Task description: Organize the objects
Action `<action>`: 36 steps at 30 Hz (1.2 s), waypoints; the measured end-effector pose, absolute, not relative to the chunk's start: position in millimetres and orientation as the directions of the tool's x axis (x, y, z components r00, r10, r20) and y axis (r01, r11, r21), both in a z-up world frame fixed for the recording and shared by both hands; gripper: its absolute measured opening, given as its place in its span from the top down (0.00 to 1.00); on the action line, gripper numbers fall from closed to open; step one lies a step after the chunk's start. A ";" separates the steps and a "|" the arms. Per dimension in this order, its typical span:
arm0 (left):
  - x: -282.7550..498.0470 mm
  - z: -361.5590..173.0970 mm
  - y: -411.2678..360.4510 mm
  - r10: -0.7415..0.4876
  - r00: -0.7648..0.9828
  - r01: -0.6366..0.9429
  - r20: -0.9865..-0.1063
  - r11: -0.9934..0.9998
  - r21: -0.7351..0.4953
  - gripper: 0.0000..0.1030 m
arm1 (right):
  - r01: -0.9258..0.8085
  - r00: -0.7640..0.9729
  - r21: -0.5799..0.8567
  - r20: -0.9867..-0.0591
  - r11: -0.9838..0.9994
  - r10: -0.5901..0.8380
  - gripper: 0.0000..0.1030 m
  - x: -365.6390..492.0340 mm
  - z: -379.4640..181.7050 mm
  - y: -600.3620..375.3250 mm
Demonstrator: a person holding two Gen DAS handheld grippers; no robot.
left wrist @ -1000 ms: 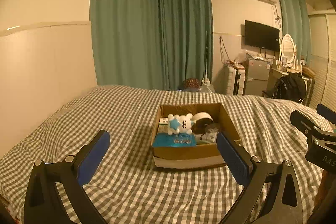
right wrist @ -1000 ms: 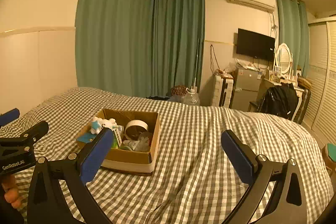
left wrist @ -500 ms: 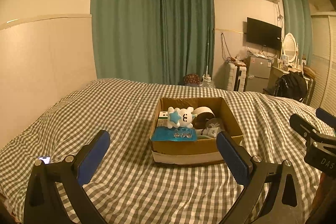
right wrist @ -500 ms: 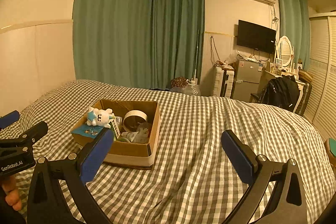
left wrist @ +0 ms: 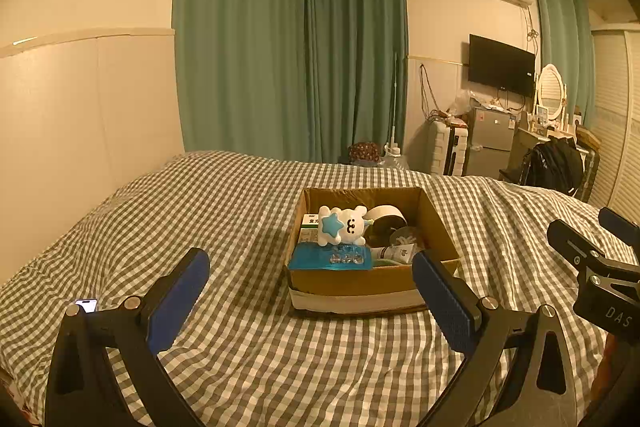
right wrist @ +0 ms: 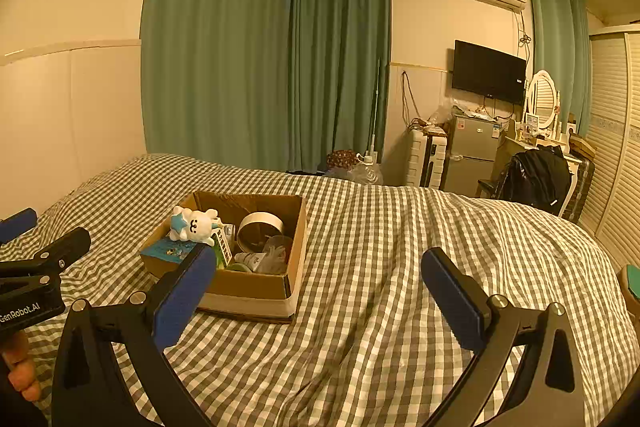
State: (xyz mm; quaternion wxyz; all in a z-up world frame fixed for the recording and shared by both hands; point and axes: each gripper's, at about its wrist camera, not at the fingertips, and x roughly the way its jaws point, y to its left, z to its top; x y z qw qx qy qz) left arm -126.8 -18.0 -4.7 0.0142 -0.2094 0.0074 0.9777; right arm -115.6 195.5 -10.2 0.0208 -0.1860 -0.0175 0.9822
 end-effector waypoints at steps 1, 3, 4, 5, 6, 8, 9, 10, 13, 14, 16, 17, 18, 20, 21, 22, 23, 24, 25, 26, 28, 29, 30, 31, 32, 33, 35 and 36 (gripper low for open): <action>-126.8 -4.6 -18.0 0.025 -0.912 -0.031 -0.410 -0.999 0.008 0.00 | -0.034 -0.930 -0.041 -0.366 -0.999 0.046 0.00 -115.7 -10.4 195.5; -127.0 -5.4 -17.9 0.026 -0.911 -0.031 -0.411 -1.000 0.006 0.00 | -0.032 -0.929 -0.040 -0.368 -0.999 0.045 0.01 -116.2 -11.1 194.8; -127.1 -5.6 -17.9 0.025 -0.911 -0.030 -0.411 -1.000 0.006 0.00 | -0.031 -0.928 -0.040 -0.369 -0.999 0.044 0.01 -116.2 -11.6 194.6; -127.1 -5.8 -17.9 0.025 -0.912 -0.030 -0.410 -1.000 0.007 0.00 | -0.031 -0.928 -0.040 -0.369 -0.999 0.044 0.01 -116.3 -11.7 194.3; -127.3 -5.8 -17.9 0.026 -0.912 -0.032 -0.410 -0.999 0.008 0.00 | -0.031 -0.928 -0.040 -0.370 -0.999 0.044 0.01 -116.4 -11.7 194.3; -127.3 -6.0 -17.3 0.025 -0.912 -0.032 -0.409 -0.999 0.012 0.00 | -0.029 -0.928 -0.039 -0.371 -0.999 0.042 0.01 -116.4 -11.9 194.4; -127.2 -5.9 -16.9 0.025 -0.913 -0.034 -0.406 -0.999 0.014 0.00 | -0.029 -0.928 -0.038 -0.371 -0.999 0.041 0.01 -116.3 -12.0 194.4; -127.2 -5.9 -16.7 0.025 -0.914 -0.034 -0.405 -0.999 0.015 0.00 | -0.029 -0.927 -0.038 -0.373 -0.999 0.041 0.01 -116.3 -12.3 194.3; -127.0 -6.6 -16.3 0.029 -0.913 -0.039 -0.407 -0.999 0.016 0.00 | -0.030 -0.927 -0.037 -0.374 -0.999 0.042 0.01 -116.2 -12.5 194.0; -126.8 -6.7 -16.0 0.029 -0.912 -0.039 -0.408 -0.999 0.015 0.00 | -0.029 -0.927 -0.036 -0.373 -0.999 0.041 0.01 -115.9 -12.5 194.1; -127.6 -7.0 -16.0 0.026 -0.911 -0.035 -0.412 -0.999 0.014 0.00 | -0.029 -0.927 -0.035 -0.372 -0.999 0.040 0.01 -116.4 -12.4 193.7; -127.5 -6.9 -16.2 0.026 -0.911 -0.034 -0.412 -0.999 0.012 0.00 | -0.029 -0.927 -0.036 -0.372 -0.999 0.040 0.01 -116.5 -12.5 193.3; -127.4 -6.7 -16.3 0.026 -0.911 -0.034 -0.412 -0.999 0.011 0.00 | -0.029 -0.927 -0.035 -0.373 -0.999 0.040 0.01 -116.5 -12.7 193.3; -126.7 -6.8 -16.4 0.021 -0.912 -0.029 -0.410 -0.999 0.013 0.00 | -0.029 -0.927 -0.036 -0.374 -0.999 0.040 0.01 -116.8 -13.2 192.8; -126.6 -6.7 -16.3 0.020 -0.911 -0.029 -0.411 -0.999 0.015 0.00 | -0.028 -0.926 -0.036 -0.375 -0.999 0.040 0.01 -117.1 -13.5 192.6; -126.3 -6.7 -16.0 0.019 -0.911 -0.028 -0.411 -0.999 0.016 0.00 | -0.027 -0.925 -0.035 -0.378 -0.999 0.039 0.01 -117.2 -14.0 192.5; -126.2 -6.7 -15.8 0.018 -0.911 -0.027 -0.411 -0.999 0.017 0.00 | -0.027 -0.925 -0.034 -0.379 -0.999 0.038 0.01 -117.2 -14.1 192.4; -126.2 -6.8 -15.6 0.016 -0.911 -0.026 -0.412 -1.000 0.017 0.00 | -0.025 -0.925 -0.034 -0.379 -0.999 0.036 0.01 -117.0 -14.3 192.8; -126.1 -6.9 -15.3 0.015 -0.911 -0.025 -0.412 -1.000 0.018 0.00 | -0.025 -0.924 -0.034 -0.381 -0.999 0.036 0.01 -117.1 -14.6 192.6; -125.7 -6.9 -15.0 0.013 -0.911 -0.023 -0.411 -1.000 0.020 0.00 | -0.024 -0.924 -0.034 -0.382 -0.999 0.035 0.01 -117.3 -14.8 192.3; -125.0 -6.4 -14.2 0.005 -0.913 -0.017 -0.408 -0.999 0.027 0.00 | -0.023 -0.923 -0.035 -0.383 -0.999 0.035 0.01 -117.3 -15.5 191.9; -124.9 -6.2 -14.0 0.006 -0.913 -0.018 -0.408 -0.999 0.027 0.00 | -0.023 -0.923 -0.036 -0.384 -0.999 0.035 0.01 -117.5 -15.7 191.6; -124.4 -6.0 -13.9 0.007 -0.913 -0.019 -0.407 -0.999 0.025 0.00 | -0.023 -0.922 -0.036 -0.386 -0.999 0.035 0.01 -117.9 -16.0 191.4; -124.1 -5.8 -14.2 0.008 -0.914 -0.019 -0.405 -1.000 0.024 0.00 | -0.023 -0.921 -0.037 -0.387 -0.999 0.036 0.01 -118.2 -16.3 191.2; -123.7 -5.5 -14.1 0.006 -0.915 -0.018 -0.404 -1.000 0.024 0.00 | -0.024 -0.921 -0.037 -0.388 -0.999 0.036 0.01 -118.2 -16.4 191.3; -123.6 -5.4 -14.3 0.006 -0.915 -0.017 -0.404 -1.000 0.024 0.00 | -0.023 -0.921 -0.037 -0.388 -0.999 0.036 0.01 -118.1 -16.6 191.2; -123.6 -5.4 -14.5 0.007 -0.915 -0.019 -0.404 -0.999 0.026 0.00 | -0.024 -0.921 -0.037 -0.388 -0.999 0.037 0.01 -118.1 -16.5 191.3; -123.6 -5.4 -14.4 0.007 -0.915 -0.020 -0.404 -0.999 0.028 0.00 | -0.024 -0.921 -0.037 -0.387 -0.999 0.037 0.00 -117.9 -16.5 191.6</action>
